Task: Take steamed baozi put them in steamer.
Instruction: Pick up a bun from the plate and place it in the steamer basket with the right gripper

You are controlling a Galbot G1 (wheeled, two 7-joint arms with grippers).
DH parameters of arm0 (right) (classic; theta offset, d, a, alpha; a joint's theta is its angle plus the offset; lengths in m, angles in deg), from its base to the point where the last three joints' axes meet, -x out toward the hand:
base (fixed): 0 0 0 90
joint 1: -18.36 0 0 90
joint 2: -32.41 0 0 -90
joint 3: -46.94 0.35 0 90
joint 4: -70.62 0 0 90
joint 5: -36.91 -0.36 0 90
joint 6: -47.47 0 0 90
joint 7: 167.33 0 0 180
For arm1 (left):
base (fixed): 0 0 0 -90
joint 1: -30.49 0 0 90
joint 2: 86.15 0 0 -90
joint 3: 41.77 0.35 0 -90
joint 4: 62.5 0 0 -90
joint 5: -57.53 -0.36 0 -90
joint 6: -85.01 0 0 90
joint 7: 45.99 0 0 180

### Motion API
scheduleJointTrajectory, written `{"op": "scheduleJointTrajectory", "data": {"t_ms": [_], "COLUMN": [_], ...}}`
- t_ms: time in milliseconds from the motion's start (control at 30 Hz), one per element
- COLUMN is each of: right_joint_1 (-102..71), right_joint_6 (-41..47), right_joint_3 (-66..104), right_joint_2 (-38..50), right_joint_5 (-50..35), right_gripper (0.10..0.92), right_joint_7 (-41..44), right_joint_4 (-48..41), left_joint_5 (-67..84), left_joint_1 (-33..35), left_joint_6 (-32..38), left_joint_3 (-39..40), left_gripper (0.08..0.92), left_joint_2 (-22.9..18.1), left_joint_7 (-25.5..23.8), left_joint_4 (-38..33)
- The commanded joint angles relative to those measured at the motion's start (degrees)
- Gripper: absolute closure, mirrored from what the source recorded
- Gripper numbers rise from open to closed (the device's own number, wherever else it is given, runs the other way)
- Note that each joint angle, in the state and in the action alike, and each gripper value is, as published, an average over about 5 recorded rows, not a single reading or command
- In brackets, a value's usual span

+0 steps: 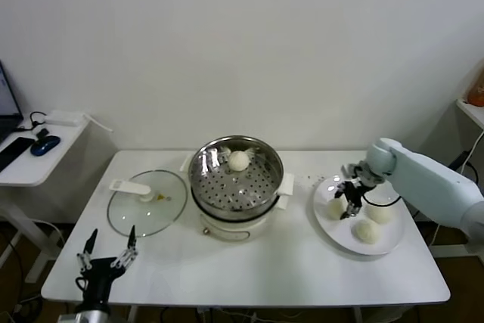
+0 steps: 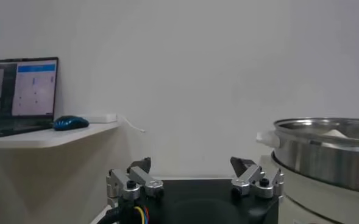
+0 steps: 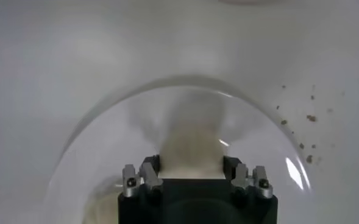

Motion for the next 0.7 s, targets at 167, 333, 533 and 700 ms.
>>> {"op": "scheduleJointTrajectory", "data": {"t_ms": [167,333,533,700], "right_joint_1": [22.24,30.35,35.52,34.38], "right_joint_6": [5.17,7.05,8.47,9.48], "right_joint_3": [-16.07,-21.12,-23.83,-22.6], "right_joint_2": [3.72,2.25,-2.31,-8.21], "right_joint_5": [-22.98,-31.15,-37.58,-38.82], "right_gripper": [0.357,0.358,0.355,0.356], "right_joint_7": [-0.08,-0.27,-0.61,-1.85], "right_joint_4": [12.23,15.25,15.93,14.22], "left_joint_5": [-0.77,-1.33,-1.26,-1.41], "left_joint_1": [-0.69,-0.62,-0.23,0.05], "left_joint_6": [-0.33,-0.11,0.19,0.33], "left_joint_3": [0.69,0.97,1.29,1.5], "left_gripper": [0.177,0.177,0.177,0.177], "left_joint_2": [-0.07,-0.04,0.32,0.55], "left_joint_7": [-0.08,-0.07,0.02,0.05], "left_joint_4": [0.1,0.16,0.17,-0.13]}}
